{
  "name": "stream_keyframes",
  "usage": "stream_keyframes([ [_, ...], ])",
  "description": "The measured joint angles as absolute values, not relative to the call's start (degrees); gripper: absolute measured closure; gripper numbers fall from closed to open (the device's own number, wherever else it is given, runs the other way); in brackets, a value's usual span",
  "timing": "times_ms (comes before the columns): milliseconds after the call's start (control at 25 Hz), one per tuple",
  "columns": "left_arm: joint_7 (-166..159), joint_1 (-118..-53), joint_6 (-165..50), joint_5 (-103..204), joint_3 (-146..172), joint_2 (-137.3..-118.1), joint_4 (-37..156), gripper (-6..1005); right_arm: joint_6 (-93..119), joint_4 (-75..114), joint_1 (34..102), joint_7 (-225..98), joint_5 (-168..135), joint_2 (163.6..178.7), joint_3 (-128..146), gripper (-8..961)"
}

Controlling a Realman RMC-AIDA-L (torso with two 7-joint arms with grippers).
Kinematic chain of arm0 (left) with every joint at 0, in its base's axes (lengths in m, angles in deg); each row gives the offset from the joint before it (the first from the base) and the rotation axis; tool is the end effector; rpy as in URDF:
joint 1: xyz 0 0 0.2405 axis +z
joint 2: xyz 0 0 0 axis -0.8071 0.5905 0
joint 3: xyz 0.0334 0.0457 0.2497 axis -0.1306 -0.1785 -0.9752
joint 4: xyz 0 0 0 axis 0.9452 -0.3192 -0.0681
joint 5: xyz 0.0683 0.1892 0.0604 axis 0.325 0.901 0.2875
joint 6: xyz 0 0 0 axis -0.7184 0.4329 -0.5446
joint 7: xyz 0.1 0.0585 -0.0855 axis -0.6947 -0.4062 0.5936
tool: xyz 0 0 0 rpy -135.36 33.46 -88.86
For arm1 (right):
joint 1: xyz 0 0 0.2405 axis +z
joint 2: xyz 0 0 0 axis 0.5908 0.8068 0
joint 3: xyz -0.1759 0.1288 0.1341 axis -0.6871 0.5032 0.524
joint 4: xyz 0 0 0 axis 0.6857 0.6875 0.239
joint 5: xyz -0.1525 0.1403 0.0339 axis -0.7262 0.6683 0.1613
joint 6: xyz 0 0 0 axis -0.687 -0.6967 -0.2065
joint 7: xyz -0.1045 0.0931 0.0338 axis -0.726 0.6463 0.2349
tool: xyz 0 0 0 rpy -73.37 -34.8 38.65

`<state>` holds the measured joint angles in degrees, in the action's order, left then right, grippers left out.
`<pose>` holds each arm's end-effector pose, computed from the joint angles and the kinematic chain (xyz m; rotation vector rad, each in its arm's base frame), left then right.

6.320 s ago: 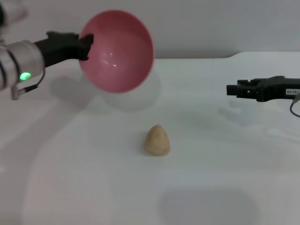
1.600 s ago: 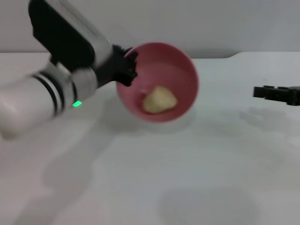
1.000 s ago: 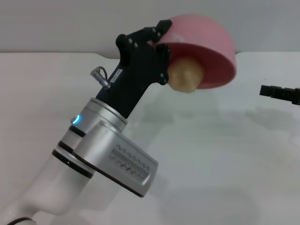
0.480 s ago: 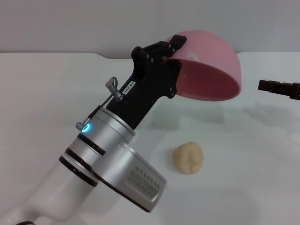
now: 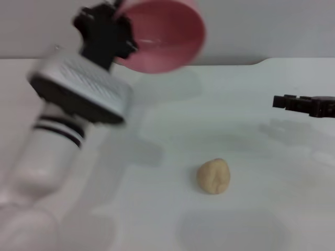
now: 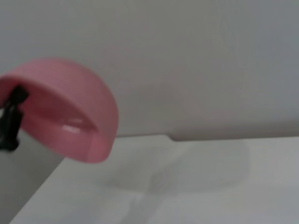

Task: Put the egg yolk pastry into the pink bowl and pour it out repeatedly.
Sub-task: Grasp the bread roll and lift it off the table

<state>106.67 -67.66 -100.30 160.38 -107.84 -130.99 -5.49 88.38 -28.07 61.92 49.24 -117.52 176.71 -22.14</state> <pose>-0.1658 0.3491 -0.0366 -1.7004 0.0605 -0.3243 0.2840 0.3431 0.0528 -2.3457 1.2943 0.6911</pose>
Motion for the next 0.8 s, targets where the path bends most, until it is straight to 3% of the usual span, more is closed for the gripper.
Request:
stream_keyframes([
  [40, 106.7, -67.7, -100.3, 160.4, -107.8, -130.99, -5.5, 1000, 88.3, -28.0, 62.1, 49.2, -117.6, 176.71, -22.8, 491],
  [200, 108.7, -67.6, -67.6, 155.0, -87.1, -131.05, -12.2, 1000, 88.0, -27.5, 63.0, 49.1, -117.8, 176.7, -25.4, 490],
  [480, 121.8, -80.4, -8.9, 161.0, -55.4, -130.14, -6.7, 1001, 87.7, -27.5, 63.7, 47.7, -117.9, 176.7, -28.0, 490],
  [800, 139.0, -84.5, 16.9, 186.5, -51.2, -130.39, -13.0, 1001, 83.7, -25.9, 65.7, 47.9, -119.2, 176.87, -37.1, 488],
])
